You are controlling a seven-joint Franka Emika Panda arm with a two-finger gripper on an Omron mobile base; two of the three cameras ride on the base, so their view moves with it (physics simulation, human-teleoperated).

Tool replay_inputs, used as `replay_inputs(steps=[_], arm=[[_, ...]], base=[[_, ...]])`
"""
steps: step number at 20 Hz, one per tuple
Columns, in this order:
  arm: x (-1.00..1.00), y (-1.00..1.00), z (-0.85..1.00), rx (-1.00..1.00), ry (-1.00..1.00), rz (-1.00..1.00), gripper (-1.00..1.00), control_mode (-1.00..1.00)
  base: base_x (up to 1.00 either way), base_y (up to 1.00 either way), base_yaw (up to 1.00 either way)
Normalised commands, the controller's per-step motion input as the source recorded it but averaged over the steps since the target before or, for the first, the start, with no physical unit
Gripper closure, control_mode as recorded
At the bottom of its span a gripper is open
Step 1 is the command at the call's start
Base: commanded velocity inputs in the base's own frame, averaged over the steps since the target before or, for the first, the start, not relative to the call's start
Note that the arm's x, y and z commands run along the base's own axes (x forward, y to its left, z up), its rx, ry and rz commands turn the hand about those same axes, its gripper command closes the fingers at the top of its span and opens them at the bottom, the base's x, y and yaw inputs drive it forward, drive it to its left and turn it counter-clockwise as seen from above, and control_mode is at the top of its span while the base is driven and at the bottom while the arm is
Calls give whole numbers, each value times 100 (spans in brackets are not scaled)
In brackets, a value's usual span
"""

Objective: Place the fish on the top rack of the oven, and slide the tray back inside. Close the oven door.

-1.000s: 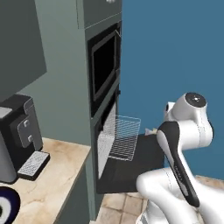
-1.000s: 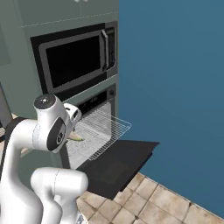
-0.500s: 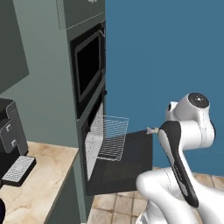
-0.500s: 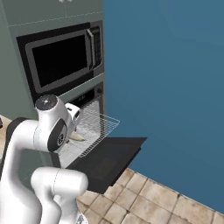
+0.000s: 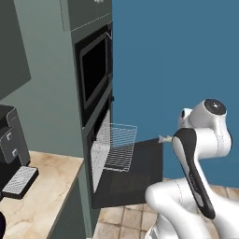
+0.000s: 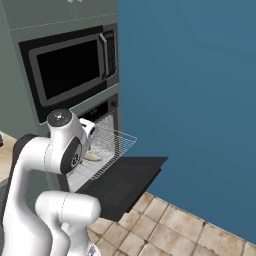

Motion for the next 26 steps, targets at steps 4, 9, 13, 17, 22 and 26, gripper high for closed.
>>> replay_inputs(steps=[4, 9, 13, 17, 22, 26], arm=[[7, -37, -41, 9, -1, 13, 100, -100], [40, -3, -42, 13, -6, 14, 100, -100], [68, 25, -37, 8, -4, 7, 100, -100], [71, 44, -38, 3, -1, 2, 100, -100], [61, 26, -20, 0, 5, 0, 100, -100], [51, 2, -7, 5, 15, -3, 100, -100]], base=[[0, 0, 0], [0, 0, 0], [0, 0, 0], [0, 0, 0], [0, 0, 0], [0, 0, 0]])
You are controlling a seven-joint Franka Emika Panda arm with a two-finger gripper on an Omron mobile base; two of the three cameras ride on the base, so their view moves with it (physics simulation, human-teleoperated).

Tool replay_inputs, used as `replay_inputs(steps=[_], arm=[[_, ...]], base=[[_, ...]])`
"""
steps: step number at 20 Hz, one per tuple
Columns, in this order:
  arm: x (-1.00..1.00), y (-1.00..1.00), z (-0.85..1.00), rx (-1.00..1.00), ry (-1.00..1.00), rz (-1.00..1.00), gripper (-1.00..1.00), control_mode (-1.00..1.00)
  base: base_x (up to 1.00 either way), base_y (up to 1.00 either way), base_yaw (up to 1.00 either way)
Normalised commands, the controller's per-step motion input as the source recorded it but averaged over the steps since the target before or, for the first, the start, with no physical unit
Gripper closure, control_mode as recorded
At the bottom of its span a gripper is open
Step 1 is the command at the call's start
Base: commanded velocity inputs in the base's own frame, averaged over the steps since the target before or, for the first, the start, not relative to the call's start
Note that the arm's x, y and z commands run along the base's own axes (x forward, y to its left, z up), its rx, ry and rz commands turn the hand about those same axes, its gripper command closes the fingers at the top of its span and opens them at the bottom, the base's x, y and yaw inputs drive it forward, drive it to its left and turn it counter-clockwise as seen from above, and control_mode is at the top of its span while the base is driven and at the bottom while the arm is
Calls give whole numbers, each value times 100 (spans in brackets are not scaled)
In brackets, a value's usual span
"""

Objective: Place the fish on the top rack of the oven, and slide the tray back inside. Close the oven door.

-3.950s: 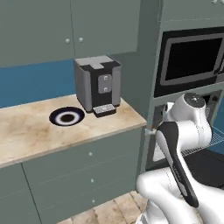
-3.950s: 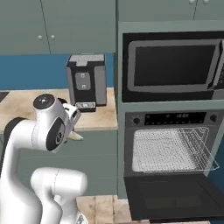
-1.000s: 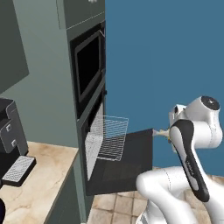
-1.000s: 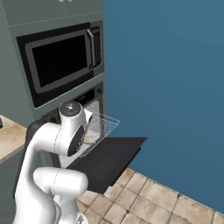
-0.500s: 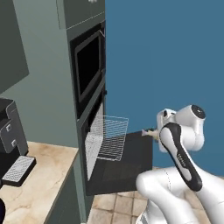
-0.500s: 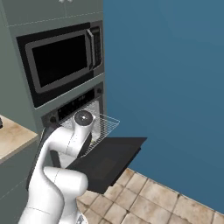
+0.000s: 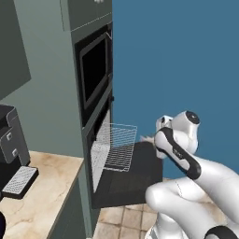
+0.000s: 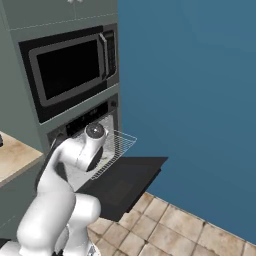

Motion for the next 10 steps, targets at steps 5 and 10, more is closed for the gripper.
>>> replay_inputs(steps=[5, 10], arm=[[61, 3, -20, 10, 25, -5, 100, -100], [52, 5, -34, 13, 11, -2, 100, -100]], base=[[0, 0, 0], [0, 0, 0]])
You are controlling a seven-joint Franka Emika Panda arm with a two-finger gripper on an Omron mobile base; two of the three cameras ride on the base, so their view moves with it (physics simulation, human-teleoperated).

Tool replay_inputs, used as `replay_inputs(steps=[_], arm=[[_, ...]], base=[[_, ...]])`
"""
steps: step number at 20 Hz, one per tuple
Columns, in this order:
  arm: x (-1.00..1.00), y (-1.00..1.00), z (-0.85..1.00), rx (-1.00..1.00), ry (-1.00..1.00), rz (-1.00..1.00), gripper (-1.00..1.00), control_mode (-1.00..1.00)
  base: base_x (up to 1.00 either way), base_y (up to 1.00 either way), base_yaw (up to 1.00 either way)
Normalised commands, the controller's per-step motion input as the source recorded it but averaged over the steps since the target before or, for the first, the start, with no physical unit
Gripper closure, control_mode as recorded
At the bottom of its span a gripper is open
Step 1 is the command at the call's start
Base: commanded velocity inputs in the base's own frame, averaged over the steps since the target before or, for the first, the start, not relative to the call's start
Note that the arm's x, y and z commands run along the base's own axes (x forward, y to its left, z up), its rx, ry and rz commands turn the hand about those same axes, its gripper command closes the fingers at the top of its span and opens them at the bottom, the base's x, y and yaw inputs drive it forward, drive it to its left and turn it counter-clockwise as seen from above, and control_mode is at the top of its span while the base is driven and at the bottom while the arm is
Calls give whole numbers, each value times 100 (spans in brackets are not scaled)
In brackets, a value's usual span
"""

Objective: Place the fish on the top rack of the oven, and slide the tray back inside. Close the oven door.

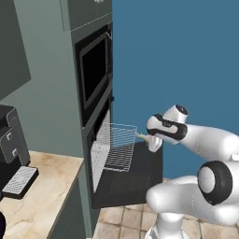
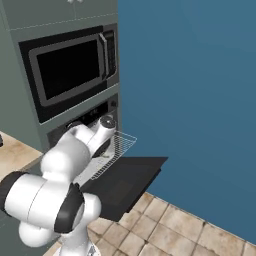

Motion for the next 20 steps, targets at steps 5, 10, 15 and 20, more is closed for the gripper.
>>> replay_inputs(steps=[5, 10, 15, 20], arm=[[42, 14, -36, 4, 0, 0, 100, -100], [30, 15, -42, 0, -4, 0, 100, -100], [22, 2, -17, 0, 0, -2, 100, -100], [24, 0, -23, 0, 0, -1, 100, -100]], base=[[0, 0, 0], [0, 0, 0], [0, 0, 0], [0, 0, 0]])
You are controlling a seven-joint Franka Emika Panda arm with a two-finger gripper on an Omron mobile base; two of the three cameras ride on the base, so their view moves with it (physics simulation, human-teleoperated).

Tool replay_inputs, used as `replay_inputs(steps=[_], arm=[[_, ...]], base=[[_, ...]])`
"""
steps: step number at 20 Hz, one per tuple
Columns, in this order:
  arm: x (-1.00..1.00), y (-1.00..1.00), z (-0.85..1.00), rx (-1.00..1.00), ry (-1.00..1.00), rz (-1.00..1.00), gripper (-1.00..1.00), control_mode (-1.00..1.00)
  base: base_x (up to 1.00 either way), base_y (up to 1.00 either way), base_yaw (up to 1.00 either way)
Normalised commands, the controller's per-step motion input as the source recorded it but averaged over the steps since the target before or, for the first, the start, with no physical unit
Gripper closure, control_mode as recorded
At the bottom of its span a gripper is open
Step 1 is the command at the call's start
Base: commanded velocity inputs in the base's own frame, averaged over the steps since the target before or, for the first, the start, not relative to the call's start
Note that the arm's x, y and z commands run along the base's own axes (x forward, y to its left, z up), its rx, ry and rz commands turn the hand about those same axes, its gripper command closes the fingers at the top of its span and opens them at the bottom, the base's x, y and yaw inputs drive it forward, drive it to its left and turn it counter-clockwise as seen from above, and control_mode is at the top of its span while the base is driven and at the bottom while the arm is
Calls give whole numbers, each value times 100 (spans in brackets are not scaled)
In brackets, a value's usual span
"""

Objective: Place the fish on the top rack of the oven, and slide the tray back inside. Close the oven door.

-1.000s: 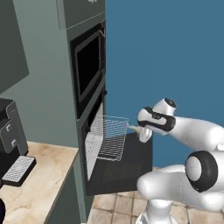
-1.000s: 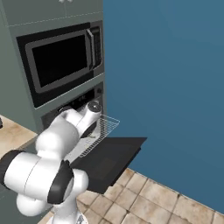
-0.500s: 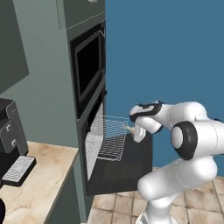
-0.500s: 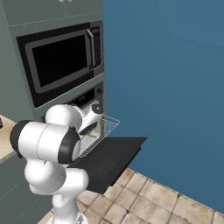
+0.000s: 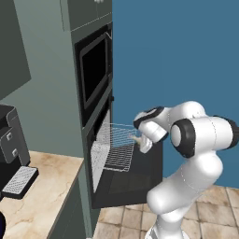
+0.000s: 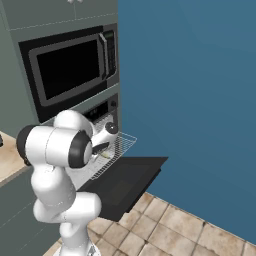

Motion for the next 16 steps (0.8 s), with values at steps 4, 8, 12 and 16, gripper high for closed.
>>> replay_inputs(steps=[4, 8, 12, 16], arm=[[39, 12, -21, 0, 0, 0, 100, -100], [41, 16, -23, 0, 0, 0, 100, -100], [30, 5, -31, 0, 0, 0, 100, -100], [26, 0, -34, 0, 0, 0, 100, -100]], base=[[0, 0, 0], [0, 0, 0], [0, 0, 0], [0, 0, 0]])
